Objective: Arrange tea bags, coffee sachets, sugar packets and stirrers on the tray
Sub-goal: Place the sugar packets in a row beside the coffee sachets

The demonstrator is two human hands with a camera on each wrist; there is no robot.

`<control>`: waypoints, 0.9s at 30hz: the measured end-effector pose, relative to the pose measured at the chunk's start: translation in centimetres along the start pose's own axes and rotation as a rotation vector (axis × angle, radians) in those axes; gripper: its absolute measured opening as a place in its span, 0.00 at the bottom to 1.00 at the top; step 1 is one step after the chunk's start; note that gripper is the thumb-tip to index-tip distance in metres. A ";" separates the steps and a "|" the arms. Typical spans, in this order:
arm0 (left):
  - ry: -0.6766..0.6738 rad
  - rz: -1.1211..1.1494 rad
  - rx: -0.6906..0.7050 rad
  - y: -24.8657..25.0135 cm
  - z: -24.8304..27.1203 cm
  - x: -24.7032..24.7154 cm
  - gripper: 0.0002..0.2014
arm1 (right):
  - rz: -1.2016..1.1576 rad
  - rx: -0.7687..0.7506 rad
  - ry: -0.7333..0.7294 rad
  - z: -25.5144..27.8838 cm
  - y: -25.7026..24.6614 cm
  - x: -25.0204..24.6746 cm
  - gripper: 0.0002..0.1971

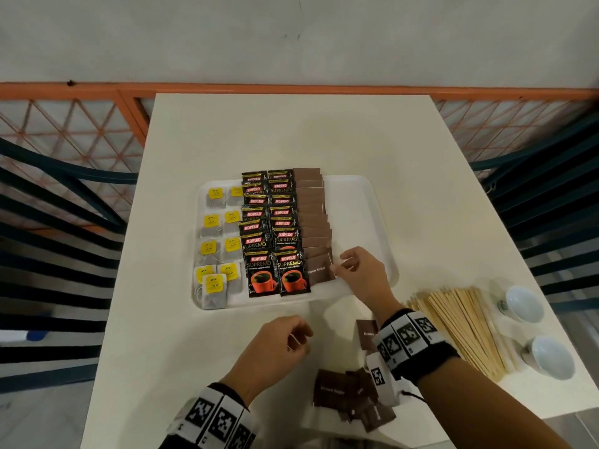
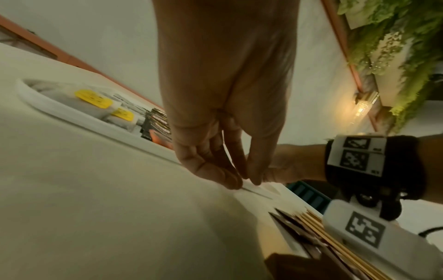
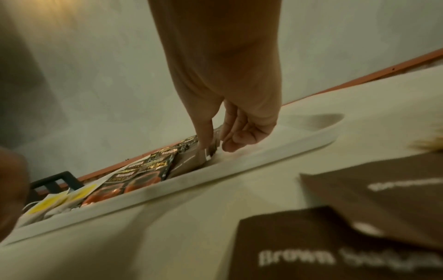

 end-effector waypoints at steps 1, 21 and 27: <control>-0.019 -0.025 0.018 -0.1 0.1 0.3 0.06 | 0.009 -0.003 0.018 0.3 0.0 -0.6 0.12; -0.484 -0.678 0.278 3.6 0.7 8.5 0.42 | 1.004 -0.539 -0.400 8.4 8.3 -6.7 0.37; -0.448 -0.979 0.375 2.9 0.8 9.7 0.37 | 0.973 -0.730 -0.399 8.7 8.6 -5.8 0.24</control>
Point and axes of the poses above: each hand's wrist, its own z-axis away from the middle knuckle, its own x-axis out of the palm, y = z × x, the point moved 2 cm from there along -z, towards the middle knuckle, and after that the axes turned 7 degrees about x, right-handed, at the moved point
